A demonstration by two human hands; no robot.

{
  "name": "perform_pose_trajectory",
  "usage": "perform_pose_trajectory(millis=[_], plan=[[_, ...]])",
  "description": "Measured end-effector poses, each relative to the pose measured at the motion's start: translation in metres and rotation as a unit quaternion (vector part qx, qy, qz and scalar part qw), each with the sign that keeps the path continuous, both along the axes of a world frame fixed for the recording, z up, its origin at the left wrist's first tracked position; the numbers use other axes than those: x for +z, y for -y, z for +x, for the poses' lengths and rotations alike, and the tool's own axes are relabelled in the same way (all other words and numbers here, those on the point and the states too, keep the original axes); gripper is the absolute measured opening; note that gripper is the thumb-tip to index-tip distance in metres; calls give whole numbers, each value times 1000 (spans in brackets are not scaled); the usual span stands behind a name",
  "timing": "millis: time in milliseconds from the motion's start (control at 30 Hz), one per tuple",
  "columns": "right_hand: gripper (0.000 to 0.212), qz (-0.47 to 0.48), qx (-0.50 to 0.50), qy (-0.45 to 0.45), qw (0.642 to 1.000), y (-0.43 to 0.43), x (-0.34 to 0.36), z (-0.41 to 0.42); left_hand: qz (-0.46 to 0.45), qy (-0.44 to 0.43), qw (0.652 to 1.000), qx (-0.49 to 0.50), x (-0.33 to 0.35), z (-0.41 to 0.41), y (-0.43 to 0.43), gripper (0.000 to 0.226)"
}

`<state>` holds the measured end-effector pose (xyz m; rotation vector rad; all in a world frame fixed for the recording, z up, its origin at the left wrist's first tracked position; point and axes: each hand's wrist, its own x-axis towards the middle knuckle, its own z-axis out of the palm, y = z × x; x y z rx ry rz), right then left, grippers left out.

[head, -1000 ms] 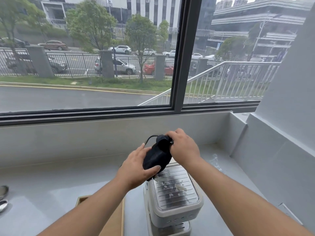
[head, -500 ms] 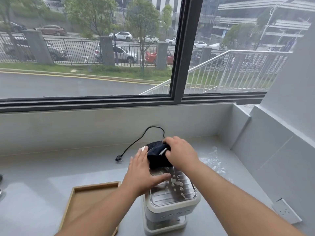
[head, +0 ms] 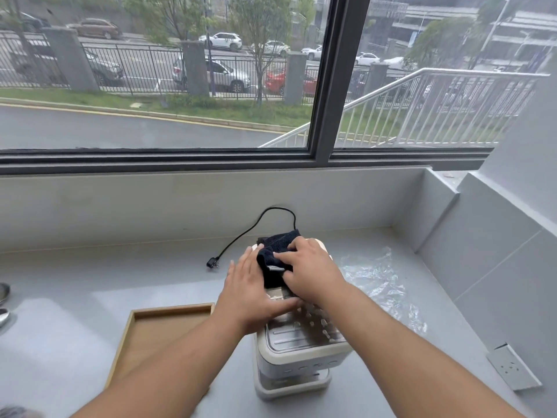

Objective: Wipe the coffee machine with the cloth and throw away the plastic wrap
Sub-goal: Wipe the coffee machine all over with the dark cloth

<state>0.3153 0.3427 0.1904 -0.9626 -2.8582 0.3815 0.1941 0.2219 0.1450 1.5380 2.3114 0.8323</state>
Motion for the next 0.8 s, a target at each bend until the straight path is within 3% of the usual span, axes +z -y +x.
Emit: perform_pose_trajectory(millis=[167, 400, 800], plan=[[39, -32, 20, -10, 999, 5, 3, 5, 27, 12, 1000, -9, 1, 1, 5, 130], [32, -42, 58, -9, 997, 28, 4, 23, 66, 76, 995, 8, 4, -5, 5, 89], [26, -23, 59, -31, 998, 67, -5, 82, -8, 39, 999, -16, 21, 21, -8, 93]])
